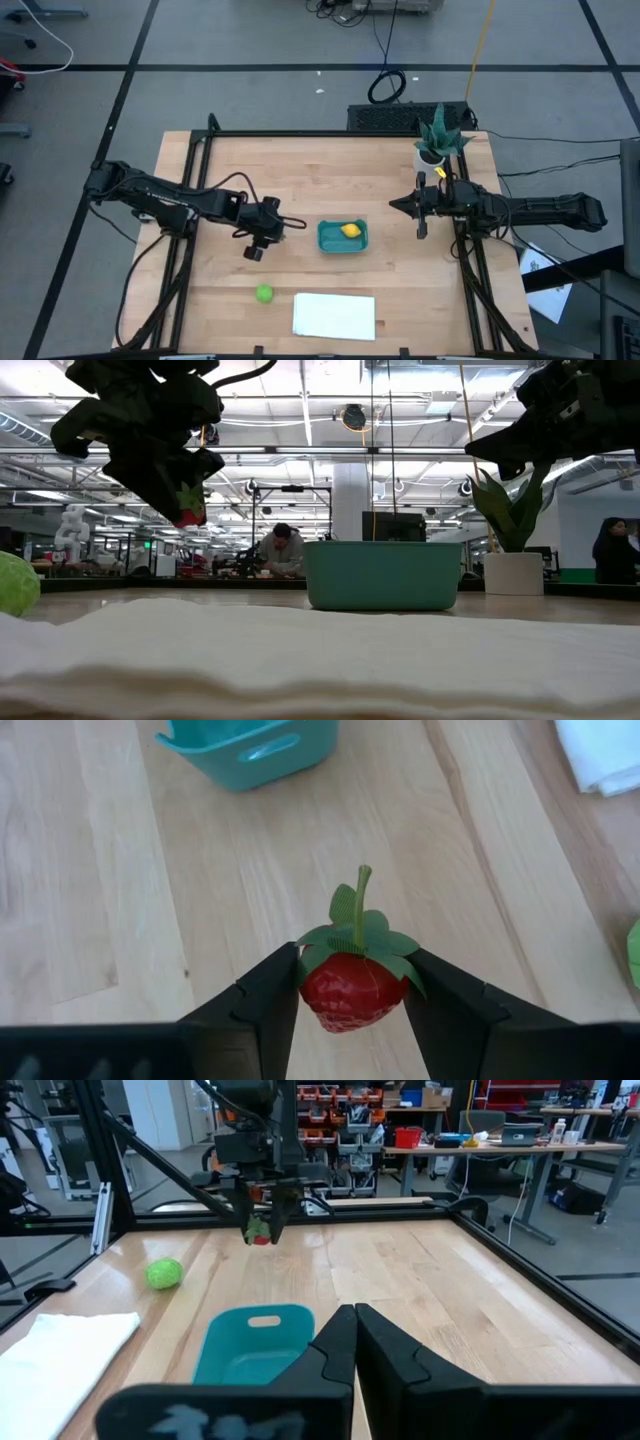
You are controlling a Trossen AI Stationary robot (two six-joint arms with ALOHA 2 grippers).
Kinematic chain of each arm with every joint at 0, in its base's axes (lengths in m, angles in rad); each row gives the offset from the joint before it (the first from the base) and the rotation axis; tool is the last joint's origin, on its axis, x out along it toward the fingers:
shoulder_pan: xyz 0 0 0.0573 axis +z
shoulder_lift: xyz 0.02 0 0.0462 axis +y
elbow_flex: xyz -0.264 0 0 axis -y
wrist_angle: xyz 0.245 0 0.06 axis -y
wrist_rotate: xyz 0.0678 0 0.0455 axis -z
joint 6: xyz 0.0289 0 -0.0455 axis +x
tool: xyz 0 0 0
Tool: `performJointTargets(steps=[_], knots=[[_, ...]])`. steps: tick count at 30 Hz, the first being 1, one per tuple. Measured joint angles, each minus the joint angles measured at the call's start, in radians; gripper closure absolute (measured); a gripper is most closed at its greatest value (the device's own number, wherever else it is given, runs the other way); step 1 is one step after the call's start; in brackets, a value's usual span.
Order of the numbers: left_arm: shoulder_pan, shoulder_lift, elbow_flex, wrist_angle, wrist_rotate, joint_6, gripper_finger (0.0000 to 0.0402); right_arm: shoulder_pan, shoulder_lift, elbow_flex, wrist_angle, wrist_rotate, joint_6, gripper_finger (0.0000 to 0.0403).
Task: Pick and placing Produce into tupperware
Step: Put the red strawberry into the blue bin
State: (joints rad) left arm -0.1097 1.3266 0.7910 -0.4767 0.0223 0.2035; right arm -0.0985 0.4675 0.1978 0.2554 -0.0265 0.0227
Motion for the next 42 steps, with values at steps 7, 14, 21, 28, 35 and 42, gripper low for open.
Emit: performJointTargets(steps=[7, 14, 21, 28, 35, 42], knots=[[0.017, -0.013, 0.072, -0.108, -0.008, 0.001, 0.0231, 0.000, 0.002, 0.000, 0.003, 0.000, 0.000, 0.0403], [0.019, -0.014, 0.190, -0.219, -0.024, 0.016, 0.0231, 0.000, 0.005, 0.000, 0.004, 0.000, 0.000, 0.0403], [0.019, -0.014, 0.278, -0.300, -0.024, 0.028, 0.0231, 0.000, 0.005, 0.000, 0.005, 0.000, 0.000, 0.0403], [0.025, -0.014, 0.380, -0.395, -0.024, 0.030, 0.0231, 0.000, 0.005, 0.000, 0.006, 0.000, 0.000, 0.0403], [0.074, -0.014, 0.429, -0.471, -0.024, 0.026, 0.0231, 0.000, 0.005, 0.000, 0.006, 0.000, 0.003, 0.0403], [0.137, -0.013, 0.430, -0.486, -0.024, 0.023, 0.0231, 0.000, 0.005, 0.000, 0.006, 0.000, 0.011, 0.0403]])
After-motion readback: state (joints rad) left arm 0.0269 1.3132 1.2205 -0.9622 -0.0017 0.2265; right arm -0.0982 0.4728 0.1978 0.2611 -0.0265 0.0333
